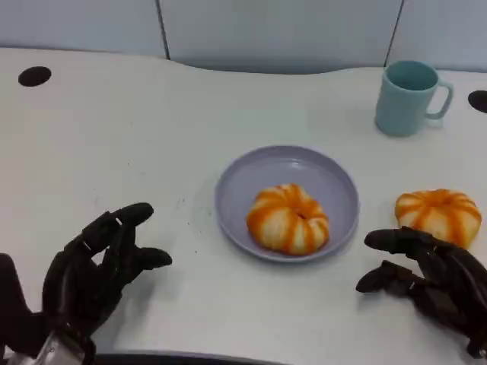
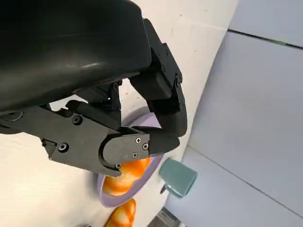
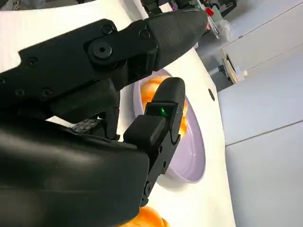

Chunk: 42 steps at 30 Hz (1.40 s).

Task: Grasp the bread from the table and place it into the plate.

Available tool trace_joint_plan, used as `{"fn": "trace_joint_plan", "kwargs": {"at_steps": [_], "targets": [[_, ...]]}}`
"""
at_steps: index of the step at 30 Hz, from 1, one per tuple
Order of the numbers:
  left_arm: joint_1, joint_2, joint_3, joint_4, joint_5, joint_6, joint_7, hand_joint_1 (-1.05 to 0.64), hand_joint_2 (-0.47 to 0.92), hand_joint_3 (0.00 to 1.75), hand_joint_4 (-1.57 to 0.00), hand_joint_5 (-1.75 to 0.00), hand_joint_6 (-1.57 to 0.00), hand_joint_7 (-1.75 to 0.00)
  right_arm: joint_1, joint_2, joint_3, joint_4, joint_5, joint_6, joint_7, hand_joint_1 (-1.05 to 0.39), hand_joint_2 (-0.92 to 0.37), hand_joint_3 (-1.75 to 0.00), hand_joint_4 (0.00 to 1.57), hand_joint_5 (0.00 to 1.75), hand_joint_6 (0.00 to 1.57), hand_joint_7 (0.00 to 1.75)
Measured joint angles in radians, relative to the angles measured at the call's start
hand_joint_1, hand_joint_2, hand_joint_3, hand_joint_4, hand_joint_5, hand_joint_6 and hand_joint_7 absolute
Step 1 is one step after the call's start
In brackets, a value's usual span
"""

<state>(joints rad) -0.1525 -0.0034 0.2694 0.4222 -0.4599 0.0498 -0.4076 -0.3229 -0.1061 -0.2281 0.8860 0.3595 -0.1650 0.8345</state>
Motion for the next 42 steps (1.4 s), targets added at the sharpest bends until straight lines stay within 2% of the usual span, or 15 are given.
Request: {"fn": "trace_joint_plan", "kwargs": {"at_steps": [5, 8, 12, 15, 26, 32, 42], "targets": [[0.028, -0.006, -0.005, -0.023, 0.0, 0.059, 0.051, -0.48, 0.61, 0.78, -0.71, -1.51, -0.68, -0.93, 0.006, 0.0, 0.005, -0.013, -0.003, 0.002, -0.009, -0.4, -0.92, -0.13, 0.63, 1.12, 0.78, 0.59], [0.041, -0.005, -0.006, -0.026, 0.004, 0.061, 0.053, -0.49, 0.69, 0.68, -0.71, -1.47, -0.68, -0.9, 0.008, 0.0, 0.009, -0.02, -0.011, 0.003, -0.014, -0.4, -0.92, -0.14, 0.63, 1.13, 0.77, 0.59], [0.043, -0.001, -0.013, -0.017, 0.023, 0.047, 0.043, -0.49, 0.84, 0.38, -0.7, -1.45, -0.7, -0.88, 0.008, -0.002, 0.009, -0.02, -0.013, 0.004, -0.014, -0.4, -0.92, -0.14, 0.63, 1.13, 0.77, 0.59], [0.043, 0.001, -0.024, -0.013, 0.037, 0.032, 0.039, -0.49, 0.87, 0.35, -0.68, -1.48, -0.69, -0.9, 0.008, -0.004, 0.009, -0.02, -0.014, 0.005, -0.013, -0.39, -0.92, -0.13, 0.63, 1.14, 0.77, 0.6], [0.023, 0.005, -0.034, 0.05, 0.068, -0.046, 0.001, -0.51, 0.85, 0.35, -0.67, -1.5, -0.69, -0.94, 0.006, -0.014, 0.006, -0.017, -0.013, 0.017, -0.009, -0.41, -0.92, -0.1, 0.63, 1.12, 0.77, 0.6], [0.002, 0.006, -0.036, 0.088, 0.075, -0.077, -0.011, -0.51, 0.68, 0.5, -0.64, -1.53, -0.69, -0.95, 0.0, -0.019, 0.003, -0.007, -0.013, 0.019, -0.007, -0.41, -0.92, -0.11, 0.63, 1.13, 0.77, 0.62], [-0.011, 0.007, -0.035, 0.119, 0.076, -0.098, -0.017, -0.53, 0.65, 0.58, -0.65, -1.49, -0.71, -0.93, -0.021, -0.022, -0.007, 0.035, -0.013, 0.002, 0.004, -0.4, -0.92, -0.06, 0.67, 1.12, 0.78, 0.63]]}}
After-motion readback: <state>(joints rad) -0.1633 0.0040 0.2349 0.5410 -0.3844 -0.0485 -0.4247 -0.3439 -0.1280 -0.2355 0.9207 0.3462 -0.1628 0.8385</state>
